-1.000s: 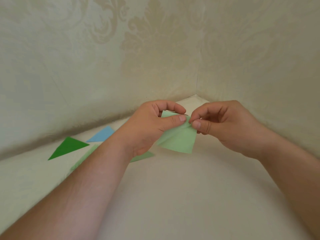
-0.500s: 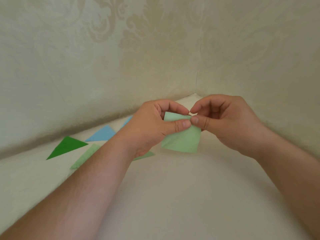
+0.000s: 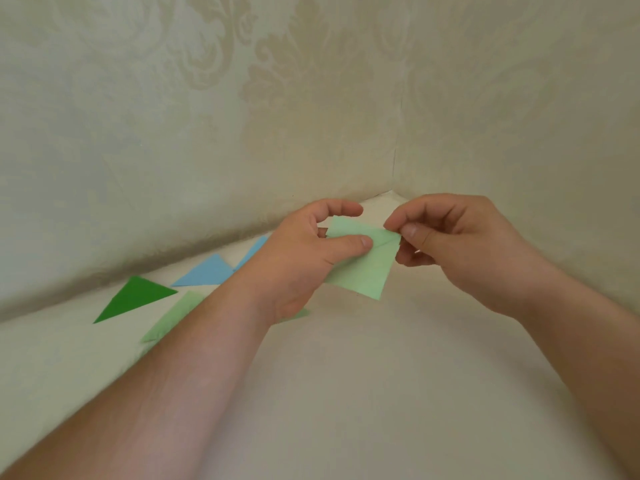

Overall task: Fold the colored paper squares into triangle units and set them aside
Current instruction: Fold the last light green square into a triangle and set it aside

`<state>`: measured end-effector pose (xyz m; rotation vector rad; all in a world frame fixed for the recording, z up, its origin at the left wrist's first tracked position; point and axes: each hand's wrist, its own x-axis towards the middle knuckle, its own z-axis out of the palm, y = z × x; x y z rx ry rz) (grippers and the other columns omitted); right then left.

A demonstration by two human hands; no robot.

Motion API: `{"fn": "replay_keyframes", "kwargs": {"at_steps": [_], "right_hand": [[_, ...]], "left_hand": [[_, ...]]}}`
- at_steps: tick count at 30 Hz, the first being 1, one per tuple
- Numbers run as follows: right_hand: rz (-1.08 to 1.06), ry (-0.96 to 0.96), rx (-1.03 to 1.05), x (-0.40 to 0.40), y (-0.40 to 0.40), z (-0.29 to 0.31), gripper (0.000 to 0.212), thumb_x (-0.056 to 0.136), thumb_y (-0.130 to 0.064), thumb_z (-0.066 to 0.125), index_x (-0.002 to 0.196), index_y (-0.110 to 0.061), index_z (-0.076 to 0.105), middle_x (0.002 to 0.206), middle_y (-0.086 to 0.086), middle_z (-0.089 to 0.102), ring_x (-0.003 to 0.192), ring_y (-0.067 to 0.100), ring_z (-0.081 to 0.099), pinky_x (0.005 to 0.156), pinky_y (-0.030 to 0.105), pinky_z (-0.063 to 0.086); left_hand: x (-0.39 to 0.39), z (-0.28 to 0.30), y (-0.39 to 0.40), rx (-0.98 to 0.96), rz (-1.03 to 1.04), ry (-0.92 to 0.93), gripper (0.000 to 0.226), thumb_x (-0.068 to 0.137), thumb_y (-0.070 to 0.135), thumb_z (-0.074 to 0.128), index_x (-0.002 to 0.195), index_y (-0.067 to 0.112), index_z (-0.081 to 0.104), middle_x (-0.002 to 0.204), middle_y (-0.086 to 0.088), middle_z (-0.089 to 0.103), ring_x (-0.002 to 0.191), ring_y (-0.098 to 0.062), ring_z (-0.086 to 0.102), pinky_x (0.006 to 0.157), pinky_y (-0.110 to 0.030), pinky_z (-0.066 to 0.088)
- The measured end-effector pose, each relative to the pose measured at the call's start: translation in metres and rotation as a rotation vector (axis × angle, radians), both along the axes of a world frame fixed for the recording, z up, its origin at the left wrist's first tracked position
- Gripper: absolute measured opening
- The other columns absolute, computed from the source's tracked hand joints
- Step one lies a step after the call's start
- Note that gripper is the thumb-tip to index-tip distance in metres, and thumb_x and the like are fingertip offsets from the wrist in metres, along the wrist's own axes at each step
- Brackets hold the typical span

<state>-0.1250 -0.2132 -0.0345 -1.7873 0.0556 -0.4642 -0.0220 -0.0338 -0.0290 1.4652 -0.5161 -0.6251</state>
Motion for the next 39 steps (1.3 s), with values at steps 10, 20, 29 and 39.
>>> {"fn": "replay_keyframes", "kwargs": {"at_steps": [10,20,29,39], "right_hand": [[0.005,0.051,-0.136,-0.003,0.003,-0.001,0.015,0.084,-0.012,0.082,0.085,-0.027,0.078,0.078,0.002,0.073,0.071,0.022,0.065,0.066,0.045,0.049],[-0.028,0.003,-0.018,0.0,0.008,0.001,0.008,0.086,-0.017,0.08,0.081,-0.023,0.077,0.085,0.01,0.073,0.071,0.021,0.066,0.081,0.058,0.057],[-0.119,-0.003,0.04,0.002,0.003,0.001,0.017,0.083,-0.006,0.081,0.076,-0.019,0.074,0.071,0.009,0.066,0.065,0.02,0.061,0.076,0.051,0.057],[-0.12,0.007,0.111,-0.001,-0.001,0.006,0.032,0.064,-0.017,0.088,0.09,-0.013,0.071,0.063,0.001,0.064,0.058,0.016,0.062,0.067,0.033,0.054]], "left_hand": [[0.0,0.002,0.0,-0.021,-0.07,0.345,0.029,0.093,-0.001,0.069,0.119,0.013,0.066,0.085,-0.009,0.073,0.071,-0.016,0.071,0.059,-0.022,0.057],[-0.009,0.0,-0.008,-0.011,-0.048,0.283,0.021,0.089,0.007,0.075,0.108,0.015,0.07,0.085,-0.009,0.073,0.072,-0.018,0.071,0.071,-0.033,0.061],[-0.008,0.002,-0.007,-0.013,-0.061,0.201,0.051,0.092,0.053,0.058,0.111,0.008,0.07,0.102,-0.017,0.078,0.093,-0.031,0.076,0.09,-0.045,0.06],[-0.002,-0.012,-0.005,-0.024,0.043,-0.153,0.011,0.092,0.013,0.075,0.101,0.015,0.079,0.091,-0.007,0.079,0.088,-0.018,0.073,0.089,-0.037,0.061]]}}
